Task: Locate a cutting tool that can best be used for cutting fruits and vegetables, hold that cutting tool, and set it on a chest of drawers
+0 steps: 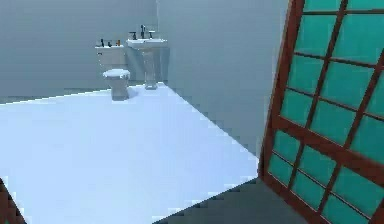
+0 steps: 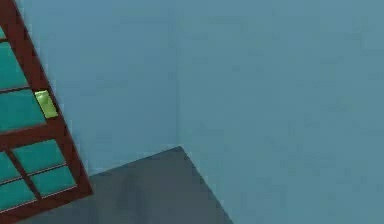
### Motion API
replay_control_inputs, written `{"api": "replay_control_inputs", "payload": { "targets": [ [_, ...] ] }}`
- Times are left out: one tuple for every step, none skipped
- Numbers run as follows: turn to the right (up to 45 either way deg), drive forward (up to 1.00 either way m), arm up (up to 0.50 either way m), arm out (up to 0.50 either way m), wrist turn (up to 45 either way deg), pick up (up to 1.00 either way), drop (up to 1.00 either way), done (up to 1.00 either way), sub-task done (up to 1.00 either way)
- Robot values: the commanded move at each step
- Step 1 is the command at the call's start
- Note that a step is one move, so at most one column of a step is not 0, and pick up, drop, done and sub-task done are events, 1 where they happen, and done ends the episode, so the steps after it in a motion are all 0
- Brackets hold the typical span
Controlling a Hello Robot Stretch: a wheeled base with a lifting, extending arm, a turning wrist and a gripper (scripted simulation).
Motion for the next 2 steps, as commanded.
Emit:
{"api": "replay_control_inputs", "payload": {
  "targets": [
    [-27.0, 0.00, 0.00, 0.00, 0.0, 0.00, 0.00, 0.00, 0.00],
    [0.0, 1.00, 0.00, 0.00, 0.0, 0.00, 0.00, 0.00, 0.00]
  ]
}}
